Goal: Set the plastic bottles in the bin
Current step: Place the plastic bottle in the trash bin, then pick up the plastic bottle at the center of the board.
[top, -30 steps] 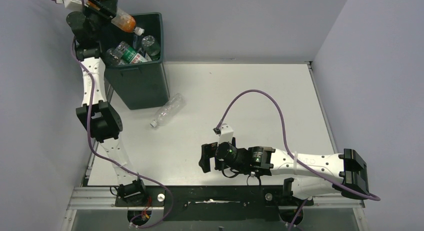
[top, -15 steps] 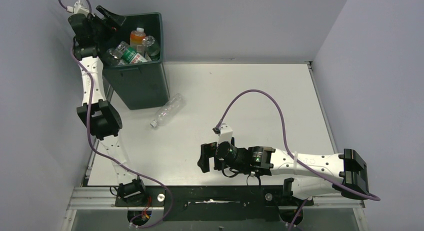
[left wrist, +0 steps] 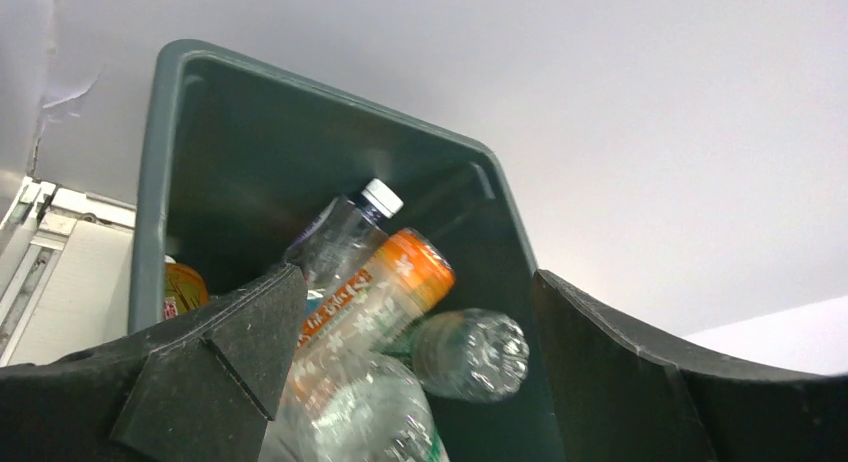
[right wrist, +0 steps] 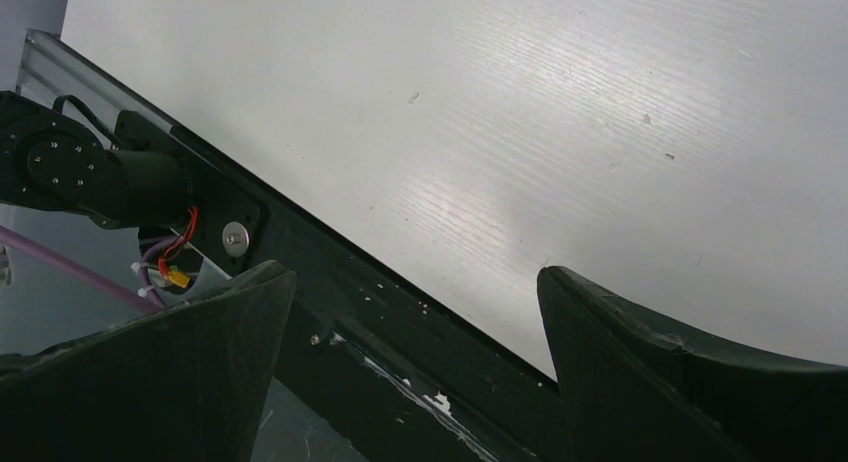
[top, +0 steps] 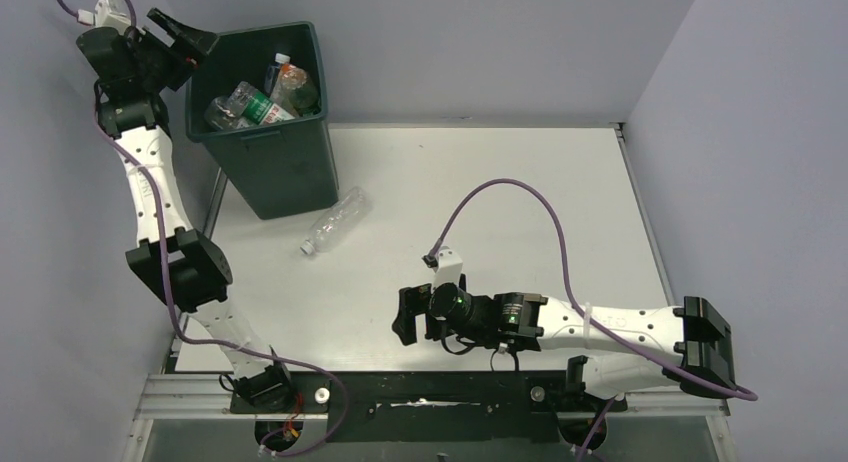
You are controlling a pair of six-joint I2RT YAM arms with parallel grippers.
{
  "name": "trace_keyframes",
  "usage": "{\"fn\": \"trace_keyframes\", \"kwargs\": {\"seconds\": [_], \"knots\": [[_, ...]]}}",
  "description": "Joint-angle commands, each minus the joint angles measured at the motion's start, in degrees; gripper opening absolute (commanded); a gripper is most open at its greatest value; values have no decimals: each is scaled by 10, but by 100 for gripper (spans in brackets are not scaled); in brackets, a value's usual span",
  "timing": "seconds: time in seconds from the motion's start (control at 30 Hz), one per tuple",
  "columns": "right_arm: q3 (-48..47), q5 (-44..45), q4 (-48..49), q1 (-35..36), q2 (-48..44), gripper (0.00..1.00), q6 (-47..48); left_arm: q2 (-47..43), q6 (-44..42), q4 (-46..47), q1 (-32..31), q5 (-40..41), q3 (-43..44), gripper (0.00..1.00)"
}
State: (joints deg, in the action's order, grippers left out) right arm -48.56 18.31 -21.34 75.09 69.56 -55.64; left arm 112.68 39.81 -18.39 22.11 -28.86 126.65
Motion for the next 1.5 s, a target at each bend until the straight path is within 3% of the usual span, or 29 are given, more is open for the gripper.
{"fn": "trace_keyframes", "kwargs": {"seconds": [0.0,0.23,0.63,0.83,1.17,1.3,1.47], "knots": [[-27,1,33,5,6,98,12,-88,-17,4,0,-33,-31,83],[-29,11,36,14,3,98,9,-245,-54,-14,-21,-18,-185,84],[-39,5,16,6,-12,98,14,-439,-165,-155,-165,90,-349,84],[3,-55,55,-43,-51,98,4,-495,-205,-216,-235,160,-410,84],[6,-50,24,-71,-112,98,-1,-487,-244,-241,-338,235,-522,86],[51,-37,37,-60,-155,98,-21,-461,-249,-245,-425,303,-533,87],[83,-11,30,-33,-204,98,-37,-403,-271,-253,-489,359,-526,87]]}}
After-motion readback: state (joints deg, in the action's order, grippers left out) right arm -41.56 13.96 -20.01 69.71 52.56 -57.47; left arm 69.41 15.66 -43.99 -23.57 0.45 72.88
